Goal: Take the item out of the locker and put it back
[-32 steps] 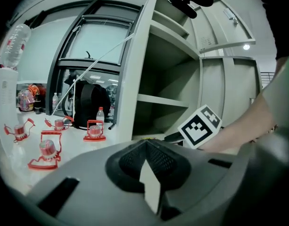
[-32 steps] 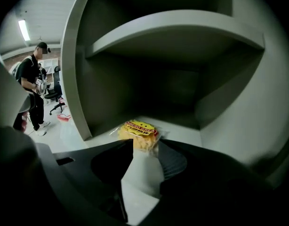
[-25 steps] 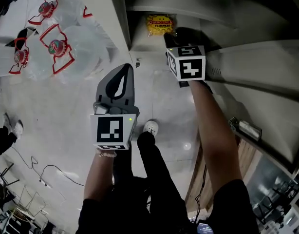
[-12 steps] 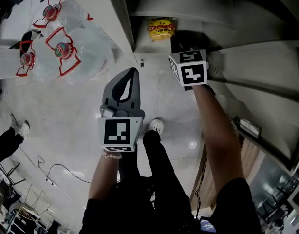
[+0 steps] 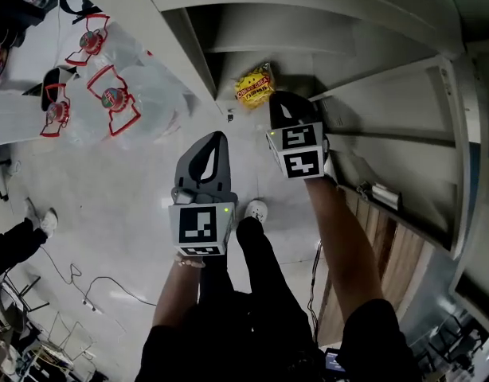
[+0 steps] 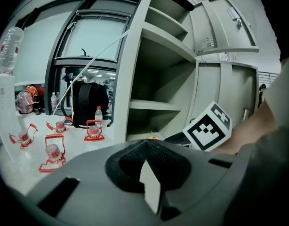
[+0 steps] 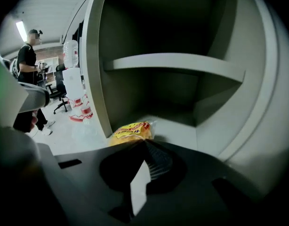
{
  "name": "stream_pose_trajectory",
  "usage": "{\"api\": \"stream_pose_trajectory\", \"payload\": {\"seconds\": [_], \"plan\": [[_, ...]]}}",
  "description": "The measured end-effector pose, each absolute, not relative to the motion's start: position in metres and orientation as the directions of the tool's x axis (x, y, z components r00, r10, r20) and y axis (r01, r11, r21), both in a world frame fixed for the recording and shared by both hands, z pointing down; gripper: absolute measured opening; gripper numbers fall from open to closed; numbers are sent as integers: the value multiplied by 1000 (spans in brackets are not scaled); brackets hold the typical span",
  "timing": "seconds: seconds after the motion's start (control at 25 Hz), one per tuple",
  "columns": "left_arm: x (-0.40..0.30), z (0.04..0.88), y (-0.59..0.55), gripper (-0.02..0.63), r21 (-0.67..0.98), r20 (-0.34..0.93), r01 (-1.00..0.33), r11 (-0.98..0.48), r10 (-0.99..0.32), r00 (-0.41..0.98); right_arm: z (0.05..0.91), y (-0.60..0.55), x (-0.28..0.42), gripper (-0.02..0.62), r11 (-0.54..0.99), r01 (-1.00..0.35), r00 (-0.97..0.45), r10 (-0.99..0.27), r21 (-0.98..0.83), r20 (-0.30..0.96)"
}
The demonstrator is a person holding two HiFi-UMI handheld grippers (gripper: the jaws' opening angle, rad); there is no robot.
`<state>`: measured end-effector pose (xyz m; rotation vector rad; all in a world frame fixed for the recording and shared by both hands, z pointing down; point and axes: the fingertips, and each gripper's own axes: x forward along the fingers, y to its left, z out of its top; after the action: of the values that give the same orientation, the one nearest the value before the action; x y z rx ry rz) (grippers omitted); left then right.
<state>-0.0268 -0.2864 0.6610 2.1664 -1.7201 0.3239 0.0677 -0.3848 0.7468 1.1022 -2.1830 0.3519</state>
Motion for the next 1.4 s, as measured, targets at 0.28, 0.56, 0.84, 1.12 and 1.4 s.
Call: {"api": "stream_pose_trajectory", "payload": {"seconds": [0.28,0.56,0.84,1.12,1.4], "plan": [[-23,618,-287,6,115,372,-969,-219,-895,246,689,-357,78,5,583,-812,-443,-650,31,618],[-26,587,-279,6,97,390,-967,-237,-884,256,643,-335,83,5,572,-820,-439,-662,31,607],[-32,550,-262,6,117,393,-968,-220,-885,249,601,-313,80,5,559,-829,-441,-669,15,598],[-36,516,-254,6,119,376,-967,-226,-891,254,558,-289,79,5,521,-854,-430,-701,-3,569],[-34,486,-240,6,132,362,-962,-239,-892,272,523,-261,84,5,478,-878,-409,-717,-29,564]]}}
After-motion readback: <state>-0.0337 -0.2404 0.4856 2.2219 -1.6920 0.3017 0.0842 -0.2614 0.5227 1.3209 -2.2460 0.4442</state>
